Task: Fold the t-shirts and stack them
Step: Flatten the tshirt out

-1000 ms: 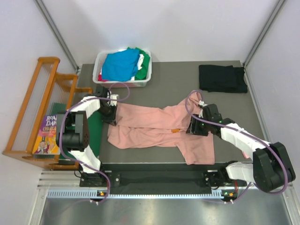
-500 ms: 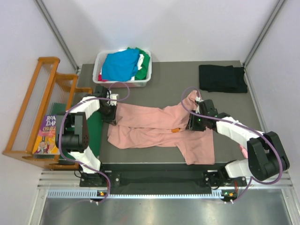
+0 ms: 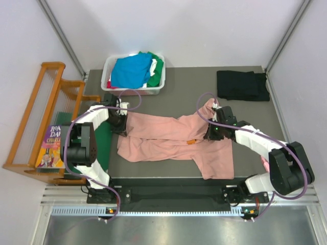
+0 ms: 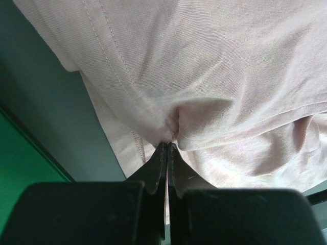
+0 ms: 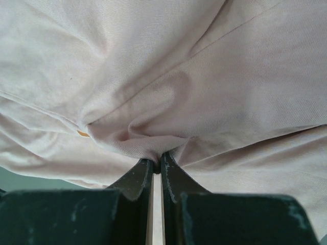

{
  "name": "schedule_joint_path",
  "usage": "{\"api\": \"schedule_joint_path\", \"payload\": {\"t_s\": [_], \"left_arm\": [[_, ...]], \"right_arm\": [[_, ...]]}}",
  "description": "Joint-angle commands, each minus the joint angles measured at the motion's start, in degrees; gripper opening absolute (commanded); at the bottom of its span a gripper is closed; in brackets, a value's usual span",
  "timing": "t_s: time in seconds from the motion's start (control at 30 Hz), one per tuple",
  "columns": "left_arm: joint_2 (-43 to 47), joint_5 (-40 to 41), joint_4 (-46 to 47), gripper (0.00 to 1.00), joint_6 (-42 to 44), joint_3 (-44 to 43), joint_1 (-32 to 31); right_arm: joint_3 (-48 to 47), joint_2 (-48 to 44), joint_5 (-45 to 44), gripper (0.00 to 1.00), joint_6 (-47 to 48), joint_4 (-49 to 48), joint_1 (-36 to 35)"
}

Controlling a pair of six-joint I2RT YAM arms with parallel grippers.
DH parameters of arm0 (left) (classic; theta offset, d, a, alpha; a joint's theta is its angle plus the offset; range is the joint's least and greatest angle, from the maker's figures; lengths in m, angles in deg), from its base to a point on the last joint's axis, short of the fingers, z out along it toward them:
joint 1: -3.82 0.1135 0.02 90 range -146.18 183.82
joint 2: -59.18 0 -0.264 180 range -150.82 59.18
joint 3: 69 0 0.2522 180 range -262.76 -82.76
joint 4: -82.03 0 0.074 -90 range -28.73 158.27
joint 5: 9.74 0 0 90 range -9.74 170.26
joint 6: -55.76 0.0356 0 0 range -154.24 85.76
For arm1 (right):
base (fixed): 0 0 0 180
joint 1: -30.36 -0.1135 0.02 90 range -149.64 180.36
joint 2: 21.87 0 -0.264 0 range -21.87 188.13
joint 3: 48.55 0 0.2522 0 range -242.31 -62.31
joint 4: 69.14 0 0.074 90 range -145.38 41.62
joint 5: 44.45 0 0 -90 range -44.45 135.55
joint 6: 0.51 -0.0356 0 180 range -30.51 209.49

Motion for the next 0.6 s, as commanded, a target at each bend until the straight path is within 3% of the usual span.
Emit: {"api": "schedule_joint_path", "payload": {"t_s": [0.0, 0.33, 0.57], "left_arm": [[2.7, -0.8, -0.4, 0.0, 0.7, -1.9, 0.2], [6.9, -4.6, -9.4, 0.0, -0.5, -17.3, 0.2], [13.3, -4.3, -11.2, 0.0, 0.2, -18.4, 0.2]], "right_arm": [[-1.2, -2.9, -0.7, 0.0, 0.7, -0.5, -0.6], [-9.8, -13.7, -4.4, 0.0, 2.3, 8.2, -0.4], [-10.9, -19.1, -5.3, 0.0, 2.1, 10.8, -0.4]]}}
